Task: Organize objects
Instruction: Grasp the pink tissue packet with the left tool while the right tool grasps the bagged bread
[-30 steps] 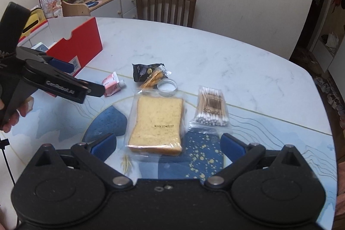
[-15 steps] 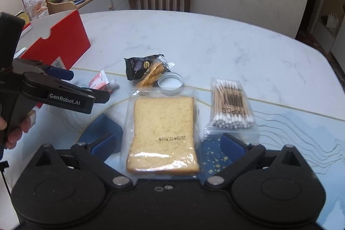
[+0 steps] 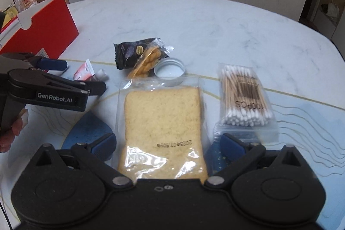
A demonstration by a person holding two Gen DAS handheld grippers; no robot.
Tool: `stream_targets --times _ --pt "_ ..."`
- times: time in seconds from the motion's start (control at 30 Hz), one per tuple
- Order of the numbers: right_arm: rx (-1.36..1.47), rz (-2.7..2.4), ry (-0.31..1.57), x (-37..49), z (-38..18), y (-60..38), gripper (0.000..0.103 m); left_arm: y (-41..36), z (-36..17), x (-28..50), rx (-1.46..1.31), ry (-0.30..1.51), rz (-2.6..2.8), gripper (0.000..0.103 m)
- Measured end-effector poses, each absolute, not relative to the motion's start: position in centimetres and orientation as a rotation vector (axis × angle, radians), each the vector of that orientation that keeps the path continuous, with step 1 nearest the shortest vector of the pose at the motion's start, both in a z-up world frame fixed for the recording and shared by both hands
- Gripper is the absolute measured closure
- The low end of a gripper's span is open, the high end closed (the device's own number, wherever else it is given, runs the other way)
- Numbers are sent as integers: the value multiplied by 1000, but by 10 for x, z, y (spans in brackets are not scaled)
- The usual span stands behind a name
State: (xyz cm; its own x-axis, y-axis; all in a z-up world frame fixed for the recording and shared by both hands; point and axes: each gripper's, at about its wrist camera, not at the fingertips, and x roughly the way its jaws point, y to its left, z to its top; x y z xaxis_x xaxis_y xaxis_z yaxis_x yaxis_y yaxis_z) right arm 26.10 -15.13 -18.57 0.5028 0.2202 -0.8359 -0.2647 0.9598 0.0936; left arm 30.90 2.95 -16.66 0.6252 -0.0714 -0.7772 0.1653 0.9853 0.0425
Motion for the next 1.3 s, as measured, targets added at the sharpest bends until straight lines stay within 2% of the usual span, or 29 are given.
stream_targets --times 0.2,0.33,0.43,0.5,0.6,0.67,0.8,1.3 --pt "-56 296 996 260 -188 -148 1 28 -167 308 115 866 -151 4" --pt "-56 302 993 259 -187 -146 6 24 -166 303 127 852 -164 12" --pt "-65 296 991 259 -186 -143 13 21 -164 300 124 847 -177 24" --pt "-71 289 989 258 -185 -142 20 20 -163 299 116 847 -189 38" --pt "-56 279 993 257 -183 -144 25 16 -161 296 119 851 -192 51" --pt "-36 270 996 257 -181 -146 30 14 -159 295 131 854 -187 58" --pt "-7 259 1015 256 -177 -148 32 13 -157 294 124 875 -172 67" --pt "39 274 1012 223 -142 -143 33 25 -138 264 32 902 -193 70"
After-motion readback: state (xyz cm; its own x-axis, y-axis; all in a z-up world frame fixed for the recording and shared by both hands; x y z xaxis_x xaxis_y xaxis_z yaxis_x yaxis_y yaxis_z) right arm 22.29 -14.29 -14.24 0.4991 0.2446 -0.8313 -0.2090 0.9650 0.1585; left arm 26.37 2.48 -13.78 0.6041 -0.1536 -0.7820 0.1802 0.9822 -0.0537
